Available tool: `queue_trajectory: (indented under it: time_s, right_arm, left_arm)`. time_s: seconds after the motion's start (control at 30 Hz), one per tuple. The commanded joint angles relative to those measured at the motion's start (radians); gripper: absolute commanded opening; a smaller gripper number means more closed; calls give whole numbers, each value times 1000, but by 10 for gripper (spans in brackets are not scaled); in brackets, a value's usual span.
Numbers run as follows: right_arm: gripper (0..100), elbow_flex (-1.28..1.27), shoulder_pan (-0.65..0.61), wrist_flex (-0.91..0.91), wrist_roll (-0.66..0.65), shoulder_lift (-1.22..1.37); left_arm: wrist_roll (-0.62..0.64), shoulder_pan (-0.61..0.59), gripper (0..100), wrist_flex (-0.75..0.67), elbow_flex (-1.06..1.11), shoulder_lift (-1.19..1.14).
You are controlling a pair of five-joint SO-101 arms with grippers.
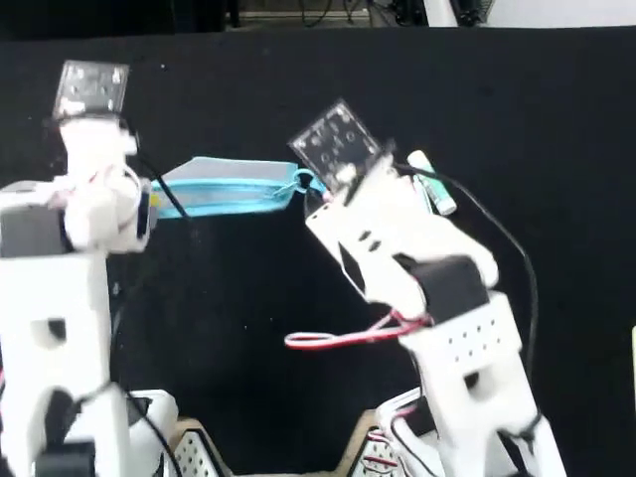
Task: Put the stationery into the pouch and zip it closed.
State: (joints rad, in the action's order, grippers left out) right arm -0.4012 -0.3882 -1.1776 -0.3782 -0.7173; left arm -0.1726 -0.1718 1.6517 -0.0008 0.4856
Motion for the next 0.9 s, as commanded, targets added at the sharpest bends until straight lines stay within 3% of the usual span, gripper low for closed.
queue_trajectory:
  time_s: [0.0, 0.27, 0.6, 0.8, 0.87]
  right_arm:
    - [11, 124, 43, -46, -6, 64]
    - [11, 145, 43, -55, -6, 70]
    - [11, 104, 43, -51, -8, 70]
    - [11, 90, 41, -49, -9, 70]
    - [11, 90, 40, -49, -9, 70]
  left_arm:
    - [-9, -19, 173, 81, -193, -155]
    - [-5, 4, 173, 77, -240, -244]
    - [-3, 120, 173, -124, -54, -233]
    - [-3, 137, 170, -158, -24, -242]
    - [-3, 140, 116, -190, -2, -235]
